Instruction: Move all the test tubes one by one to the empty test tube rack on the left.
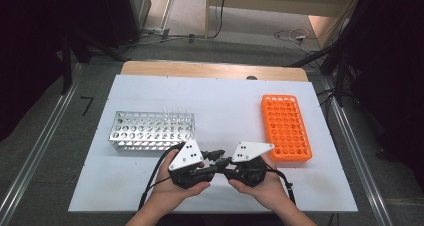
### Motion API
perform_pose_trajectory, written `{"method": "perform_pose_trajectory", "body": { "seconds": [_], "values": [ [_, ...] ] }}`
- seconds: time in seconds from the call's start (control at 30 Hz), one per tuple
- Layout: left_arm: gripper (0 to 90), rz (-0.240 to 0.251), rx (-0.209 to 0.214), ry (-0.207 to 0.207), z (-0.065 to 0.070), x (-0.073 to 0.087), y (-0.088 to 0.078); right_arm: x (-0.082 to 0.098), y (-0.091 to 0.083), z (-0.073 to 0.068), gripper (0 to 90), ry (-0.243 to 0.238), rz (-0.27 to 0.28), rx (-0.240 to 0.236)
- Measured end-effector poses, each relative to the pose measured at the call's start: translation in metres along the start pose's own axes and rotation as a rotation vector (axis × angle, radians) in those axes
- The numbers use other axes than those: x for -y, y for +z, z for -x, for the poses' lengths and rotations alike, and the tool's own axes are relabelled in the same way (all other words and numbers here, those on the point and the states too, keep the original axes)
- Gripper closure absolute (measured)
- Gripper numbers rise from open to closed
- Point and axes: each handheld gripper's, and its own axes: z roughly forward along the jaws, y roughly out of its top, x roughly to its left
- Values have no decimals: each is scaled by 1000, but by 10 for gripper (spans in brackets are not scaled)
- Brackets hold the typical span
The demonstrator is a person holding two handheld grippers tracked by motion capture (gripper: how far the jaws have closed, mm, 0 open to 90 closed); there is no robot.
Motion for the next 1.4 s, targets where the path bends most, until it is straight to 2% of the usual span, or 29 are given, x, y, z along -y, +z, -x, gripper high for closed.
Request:
{"method": "perform_pose_trajectory", "body": {
  "seconds": [0.63,1.2,1.27,1.4],
  "values": [
    [709,-16,-31,45,2,1,1,-2,-1,0,740,10,-10,-8],
    [759,4,-60,54,2,0,-1,-2,-2,2,734,26,-2,-27],
    [760,5,-71,56,2,0,-1,-2,-2,1,703,27,-10,-31],
    [761,22,-83,33,-3,-1,-5,-2,-3,0,490,19,2,-23]
  ]
}}
